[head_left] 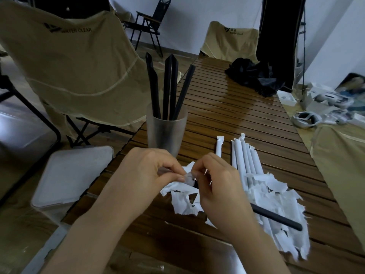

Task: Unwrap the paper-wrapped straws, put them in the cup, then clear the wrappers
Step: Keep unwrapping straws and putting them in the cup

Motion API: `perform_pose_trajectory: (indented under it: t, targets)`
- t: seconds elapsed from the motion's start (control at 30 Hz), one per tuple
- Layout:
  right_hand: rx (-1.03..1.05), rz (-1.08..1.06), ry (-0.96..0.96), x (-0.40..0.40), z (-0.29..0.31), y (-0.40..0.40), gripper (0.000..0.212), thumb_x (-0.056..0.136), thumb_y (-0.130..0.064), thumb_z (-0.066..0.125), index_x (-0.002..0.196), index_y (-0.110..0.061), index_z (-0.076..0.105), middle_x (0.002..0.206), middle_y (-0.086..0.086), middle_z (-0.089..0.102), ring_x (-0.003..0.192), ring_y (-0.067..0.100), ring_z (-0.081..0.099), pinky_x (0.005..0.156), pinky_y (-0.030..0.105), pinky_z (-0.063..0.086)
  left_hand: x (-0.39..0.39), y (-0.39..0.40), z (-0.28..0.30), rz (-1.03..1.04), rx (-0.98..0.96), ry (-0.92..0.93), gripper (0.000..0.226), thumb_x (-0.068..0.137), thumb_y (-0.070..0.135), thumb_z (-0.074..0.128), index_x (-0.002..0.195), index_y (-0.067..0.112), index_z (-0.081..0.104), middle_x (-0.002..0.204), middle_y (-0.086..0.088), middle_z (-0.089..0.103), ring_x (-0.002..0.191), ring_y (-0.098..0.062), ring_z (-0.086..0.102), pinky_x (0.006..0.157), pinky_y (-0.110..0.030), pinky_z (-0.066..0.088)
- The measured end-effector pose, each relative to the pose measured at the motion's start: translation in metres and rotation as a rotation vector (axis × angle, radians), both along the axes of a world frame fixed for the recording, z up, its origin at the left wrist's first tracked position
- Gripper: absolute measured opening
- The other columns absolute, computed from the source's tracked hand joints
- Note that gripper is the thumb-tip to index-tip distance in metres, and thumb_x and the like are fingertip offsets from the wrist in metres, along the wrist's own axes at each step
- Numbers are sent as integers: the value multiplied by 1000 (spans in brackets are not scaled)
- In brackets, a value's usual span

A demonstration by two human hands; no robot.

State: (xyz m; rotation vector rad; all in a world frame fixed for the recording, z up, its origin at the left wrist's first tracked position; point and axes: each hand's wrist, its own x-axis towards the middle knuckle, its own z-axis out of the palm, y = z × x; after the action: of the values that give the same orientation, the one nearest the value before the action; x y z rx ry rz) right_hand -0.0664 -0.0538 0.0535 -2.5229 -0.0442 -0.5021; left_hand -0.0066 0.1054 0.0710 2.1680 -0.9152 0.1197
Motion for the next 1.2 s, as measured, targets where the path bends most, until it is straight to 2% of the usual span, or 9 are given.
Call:
perform_pose_trajectory:
  t: [0.13,0.2,0.33,0.43,0.57,0.67,0.87,1.1,1.2]
  targets:
    - [-87,30,-47,-1,2,-3,14,91,-13,55,82,-24,54,83,-10,52,64,7,47,53,20,41,-8,1,1,116,18,234,29,79,52,56,91,34,74,81,19,70,81,12,61,68,-4,45]
    - [-122,34,-52,-2,3,-4,11,92,-16,54,84,-23,54,84,-10,52,63,8,48,53,20,42,-8,2,-2,162,54,323,27,82,52,56,96,35,71,80,18,68,76,14,61,60,-7,42]
    - [-100,65,-28,-2,2,-4,3,91,-23,58,90,-25,61,90,-13,57,69,6,54,60,23,52,-7,2,-4,192,51,408,21,80,47,64,95,34,70,80,16,70,74,12,62,66,-11,42]
    - [-67,93,-16,-1,3,-6,9,90,-26,57,89,-26,66,87,-17,59,69,2,54,62,17,49,-8,1,-2,202,42,446,18,81,44,65,93,32,70,76,14,70,73,10,63,64,-11,41]
    - [2,100,77,-3,7,-7,2,88,-31,62,87,-31,63,86,-23,58,78,3,56,63,16,50,-7,0,-2,218,61,469,18,82,45,63,95,33,69,76,12,71,74,3,65,62,-10,41]
    - [0,66,64,-2,7,-4,5,87,-26,65,83,-28,63,81,-20,58,72,1,55,62,11,43,-6,0,-3,215,56,473,17,83,44,63,94,33,69,76,12,71,74,5,64,60,-7,40]
    - [-30,-54,-73,-2,3,5,25,86,-13,66,73,-30,54,71,-14,59,62,4,54,55,19,45,-6,-1,-5,190,-62,444,11,79,40,69,87,32,71,77,12,73,73,3,67,75,-22,52]
    - [95,-207,6,0,2,2,20,90,-16,60,77,-30,54,73,-14,60,63,4,55,54,19,39,-11,-7,-5,153,-70,374,11,76,35,74,87,33,73,80,16,72,78,9,65,65,-5,47]
    - [157,-149,71,0,5,-1,11,91,-23,60,83,-30,56,74,-15,59,65,4,55,56,19,41,-9,-5,-7,172,-32,348,12,75,37,75,86,36,73,88,19,70,85,7,62,67,-8,44]
